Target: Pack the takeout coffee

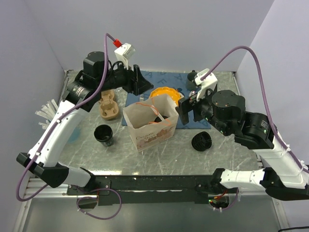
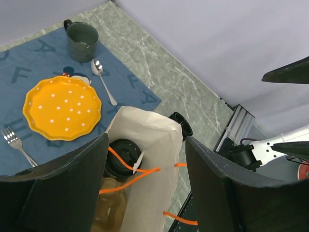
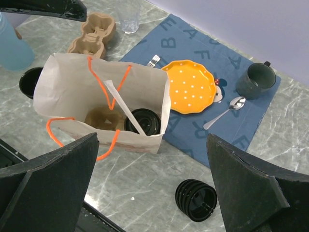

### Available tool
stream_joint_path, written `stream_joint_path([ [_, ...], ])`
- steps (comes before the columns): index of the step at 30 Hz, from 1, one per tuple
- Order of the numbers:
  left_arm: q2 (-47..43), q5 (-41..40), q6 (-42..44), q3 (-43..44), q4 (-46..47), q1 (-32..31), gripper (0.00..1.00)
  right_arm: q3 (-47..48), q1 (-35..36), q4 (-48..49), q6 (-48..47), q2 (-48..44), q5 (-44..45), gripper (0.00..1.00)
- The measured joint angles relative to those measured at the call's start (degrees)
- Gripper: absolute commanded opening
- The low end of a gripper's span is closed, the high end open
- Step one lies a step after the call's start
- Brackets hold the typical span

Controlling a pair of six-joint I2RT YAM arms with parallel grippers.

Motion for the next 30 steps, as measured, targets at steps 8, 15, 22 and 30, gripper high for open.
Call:
stream_joint_path([
  [8,-4.3,-3.3,1.5,-6.4,-1.0,0.0,0.65,1.9,-4.1,-0.3,-1.6,3.7,-7.5,0.85],
  [15,-7.3,-6.1,2.2,-14.9,-0.4,0.0,0.61,7.7,-16.0,0.7,-2.4,13.3,-24.1,0.68],
  [22,-7.3,-7.9,4.2,-18.9,0.2,0.0,0.61,7.3,-24.0,2.2,-2.5,18.5,-41.4,0.65],
  [30,-8.7,-7.9,6.7,-21.3,2.5,0.0,0.60,-4.9,-24.3,8.4,-5.6,15.6,-51.9,0.54],
])
